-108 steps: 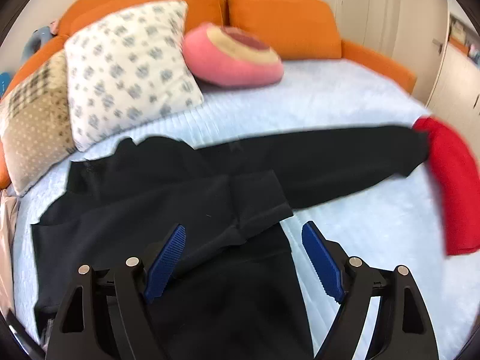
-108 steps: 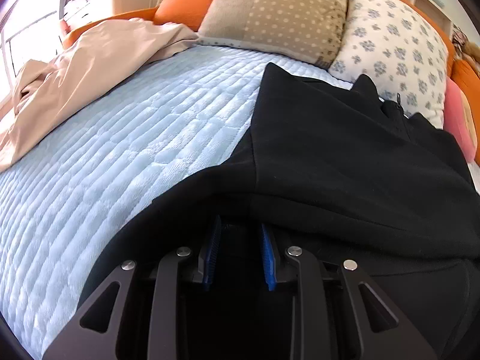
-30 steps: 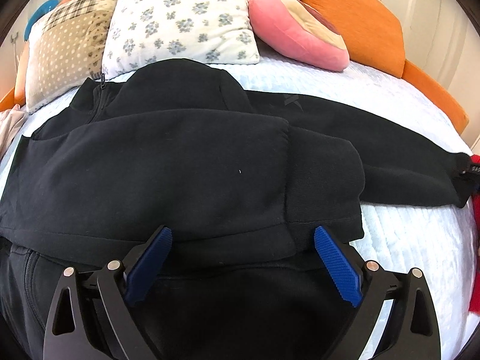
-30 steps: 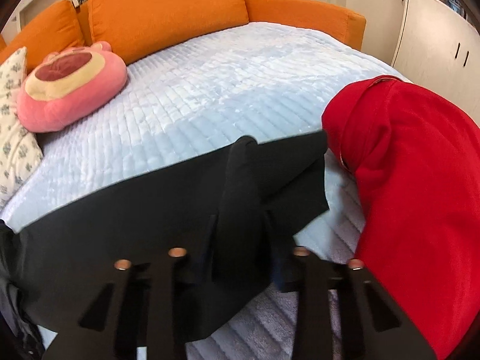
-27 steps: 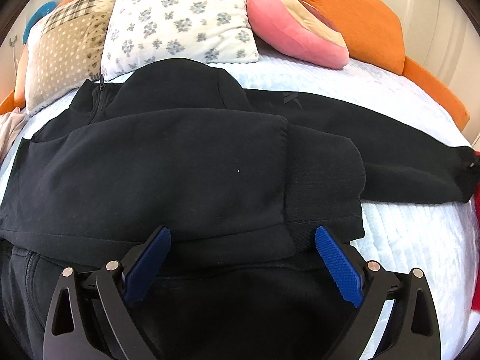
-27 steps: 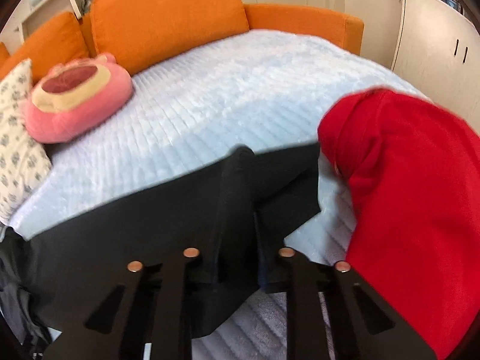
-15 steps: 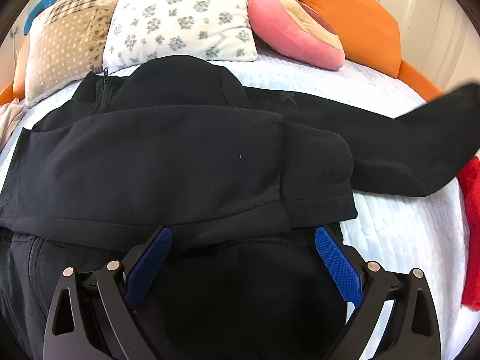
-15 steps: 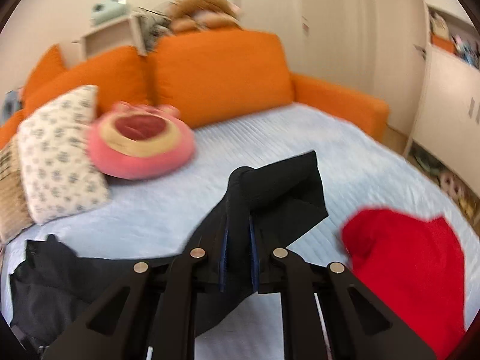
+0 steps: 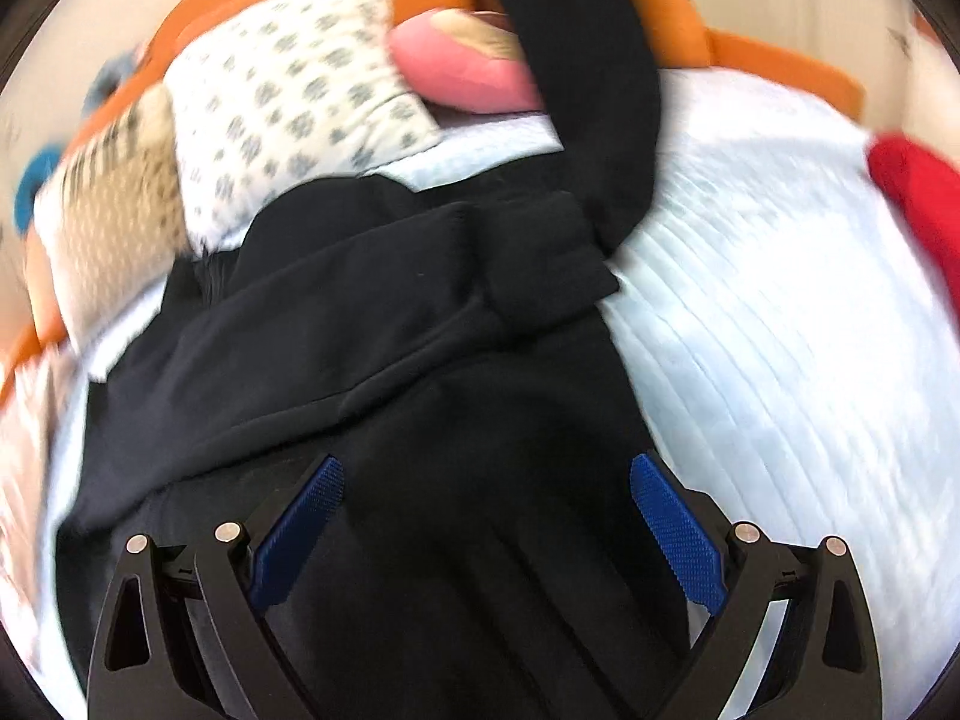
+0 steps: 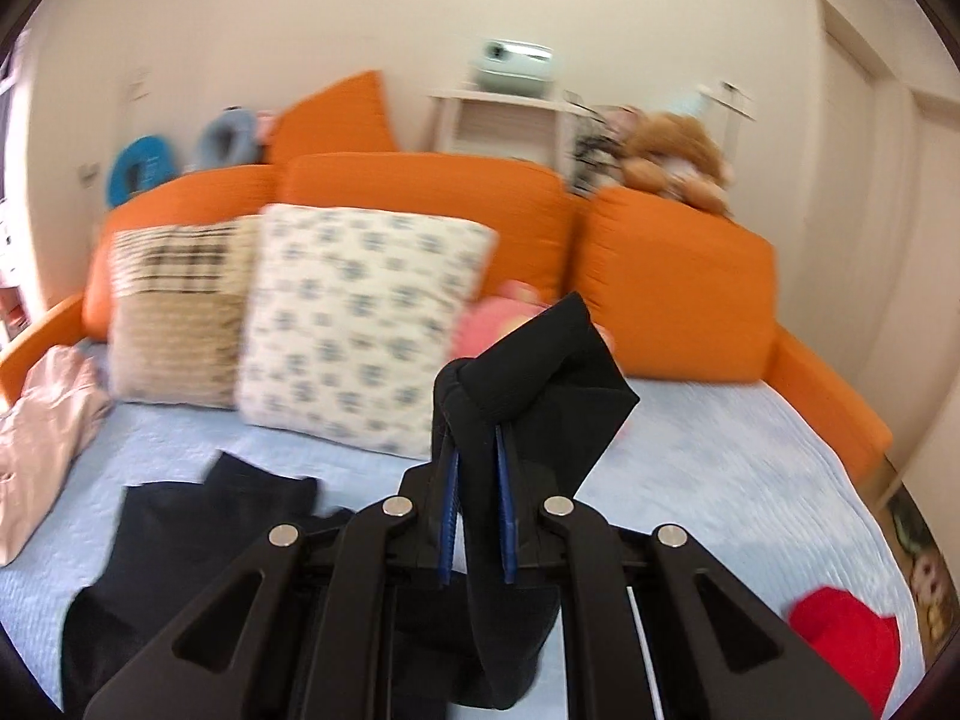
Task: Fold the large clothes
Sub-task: 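Lift the sleeve with the right tool and lay it across the jacket body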
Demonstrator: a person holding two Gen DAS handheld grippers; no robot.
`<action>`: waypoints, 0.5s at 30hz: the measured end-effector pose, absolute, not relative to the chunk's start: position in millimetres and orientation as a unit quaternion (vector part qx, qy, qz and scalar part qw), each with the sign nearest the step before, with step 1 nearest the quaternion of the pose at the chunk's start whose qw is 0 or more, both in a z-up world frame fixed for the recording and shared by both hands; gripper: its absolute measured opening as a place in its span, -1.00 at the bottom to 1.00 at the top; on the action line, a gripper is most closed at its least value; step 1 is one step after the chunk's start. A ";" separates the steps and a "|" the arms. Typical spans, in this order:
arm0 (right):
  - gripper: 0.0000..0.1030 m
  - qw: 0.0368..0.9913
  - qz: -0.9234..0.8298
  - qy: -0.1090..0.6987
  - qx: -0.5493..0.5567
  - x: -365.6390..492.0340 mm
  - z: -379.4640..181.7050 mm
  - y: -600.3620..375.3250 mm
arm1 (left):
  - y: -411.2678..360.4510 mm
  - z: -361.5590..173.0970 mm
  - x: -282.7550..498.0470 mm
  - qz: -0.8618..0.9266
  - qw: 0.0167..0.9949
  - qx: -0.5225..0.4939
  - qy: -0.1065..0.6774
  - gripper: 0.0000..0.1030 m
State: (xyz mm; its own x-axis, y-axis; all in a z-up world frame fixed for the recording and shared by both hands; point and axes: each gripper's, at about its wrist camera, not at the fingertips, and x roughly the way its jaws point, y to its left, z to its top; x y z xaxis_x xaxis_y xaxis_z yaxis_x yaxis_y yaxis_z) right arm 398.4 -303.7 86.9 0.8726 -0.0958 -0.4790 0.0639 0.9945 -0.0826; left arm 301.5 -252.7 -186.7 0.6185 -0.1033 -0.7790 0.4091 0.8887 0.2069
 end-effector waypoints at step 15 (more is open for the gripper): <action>-0.79 0.939 0.113 0.295 -0.137 431.3 28.3 9.8 | -251.4 -205.0 276.6 -0.181 0.867 0.222 0.407 0.90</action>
